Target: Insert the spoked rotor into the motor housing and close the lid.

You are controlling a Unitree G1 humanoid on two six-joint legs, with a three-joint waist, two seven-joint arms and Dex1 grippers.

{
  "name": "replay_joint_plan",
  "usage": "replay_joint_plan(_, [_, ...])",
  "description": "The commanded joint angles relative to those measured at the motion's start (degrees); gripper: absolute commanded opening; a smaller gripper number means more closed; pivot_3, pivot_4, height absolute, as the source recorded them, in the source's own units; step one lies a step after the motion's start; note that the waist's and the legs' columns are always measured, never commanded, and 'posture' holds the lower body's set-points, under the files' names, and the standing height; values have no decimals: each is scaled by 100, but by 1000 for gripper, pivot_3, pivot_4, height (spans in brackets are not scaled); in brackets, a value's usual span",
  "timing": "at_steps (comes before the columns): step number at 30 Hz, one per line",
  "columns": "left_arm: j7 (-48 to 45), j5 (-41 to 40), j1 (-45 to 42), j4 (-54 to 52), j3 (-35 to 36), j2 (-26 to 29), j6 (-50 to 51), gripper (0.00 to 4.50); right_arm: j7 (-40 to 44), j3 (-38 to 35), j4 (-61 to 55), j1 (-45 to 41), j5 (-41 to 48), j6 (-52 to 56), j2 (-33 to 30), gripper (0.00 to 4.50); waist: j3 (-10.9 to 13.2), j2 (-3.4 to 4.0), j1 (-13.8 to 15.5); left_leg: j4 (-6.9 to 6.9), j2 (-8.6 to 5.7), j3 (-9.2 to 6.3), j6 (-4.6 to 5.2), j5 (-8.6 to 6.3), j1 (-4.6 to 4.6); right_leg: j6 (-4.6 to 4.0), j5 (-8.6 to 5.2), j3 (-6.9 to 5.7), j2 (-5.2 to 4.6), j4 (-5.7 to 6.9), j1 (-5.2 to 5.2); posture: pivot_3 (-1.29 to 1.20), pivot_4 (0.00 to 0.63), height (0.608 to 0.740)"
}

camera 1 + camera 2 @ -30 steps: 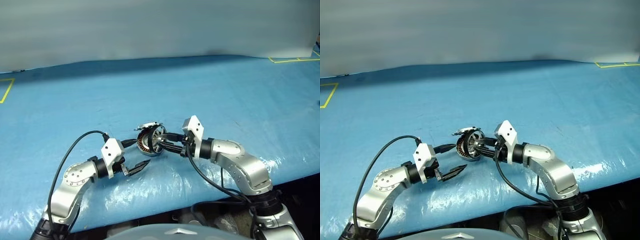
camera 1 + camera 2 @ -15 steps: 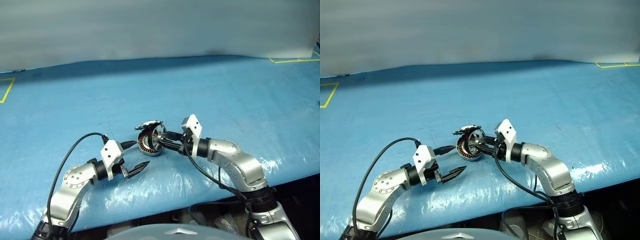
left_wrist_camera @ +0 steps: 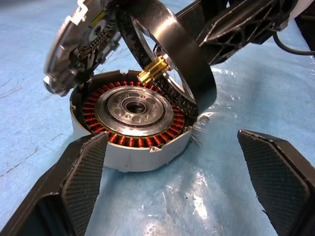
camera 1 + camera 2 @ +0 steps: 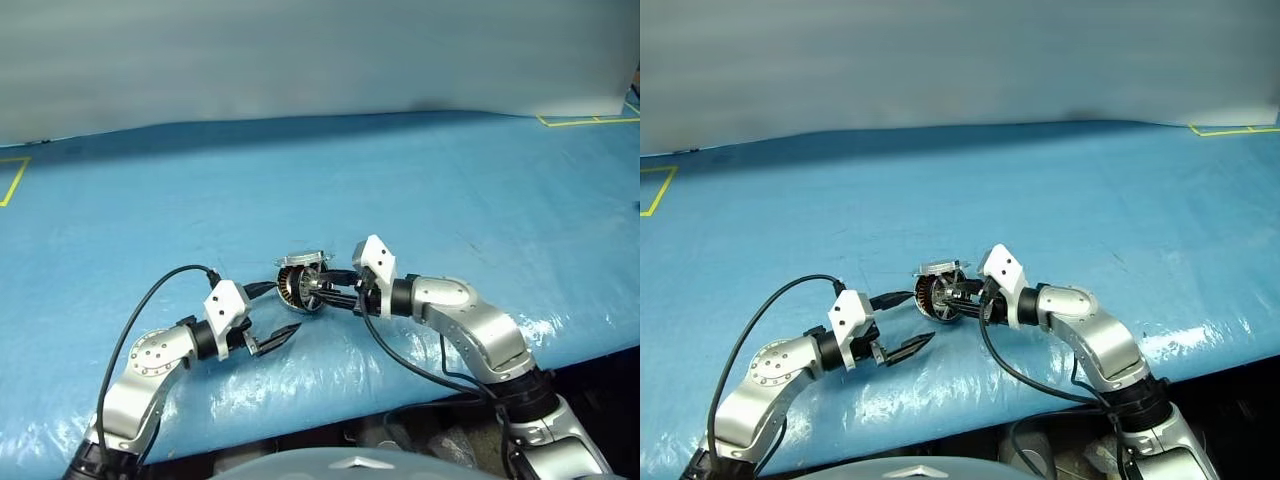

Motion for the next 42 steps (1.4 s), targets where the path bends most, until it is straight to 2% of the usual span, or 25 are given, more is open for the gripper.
replay_joint_plan(1, [-5,-7,-9,-256,-31,-10,-52,4500,-135,-26,107,-57,-27,125,128,2369,-1,-2,1,0,0,0,0,0,0,0,0,0,0,0,0,0,150,740])
replay_joint_plan(2, [-1,-11,-5,-259,-32,-10,-51,4500,-163,-23,92,-79,-25,213,138,2648,-1,-1,3,0,0,0,0,0,0,0,0,0,0,0,0,0,150,740])
replay_joint_plan(12, [18,-8,83,-190,7,-29,-152,4500,-133,-646,-195,-45,516,313,211,2648,0,-1,7,0,1,1,1,-1,-3,2,1,1,-2,-2,-1,0,150,740])
replay_joint_plan(17, [34,-8,71,-91,45,-65,-229,4500,-73,-689,-332,-82,716,315,258,2648,0,-1,5,0,1,1,2,-1,-3,2,1,0,-1,-2,-2,0,150,740])
replay_joint_plan(18, [41,-13,58,-57,73,-67,-243,4500,-60,-650,-352,-95,741,342,258,2648,0,-1,5,0,1,0,2,-1,-3,2,1,0,-1,-2,-2,0,150,740])
replay_joint_plan(20, [55,-38,45,3,188,-36,-259,4500,-27,-416,-385,-114,603,335,199,2274,0,-1,5,0,2,0,2,-1,-3,2,1,0,-1,-2,-1,0,150,740])
replay_joint_plan(24, [9,-127,171,32,519,154,-215,4500,-62,-69,-310,-205,328,306,164,2274,0,-1,-7,0,2,0,2,-1,-3,0,1,0,-1,-1,-2,0,150,740])
replay_joint_plan(30, [32,-176,348,-23,875,322,-132,4500,-174,8,-82,-454,203,295,338,2274,0,0,-6,1,5,1,2,-1,-3,-1,0,1,-2,-1,-3,0,150,740])
replay_joint_plan(42, [256,-39,300,-239,529,65,-19,4500,-10,493,297,-804,-308,281,309,2274,0,0,-5,1,0,5,-10,5,-4,1,1,0,-2,-2,-3,0,150,740])
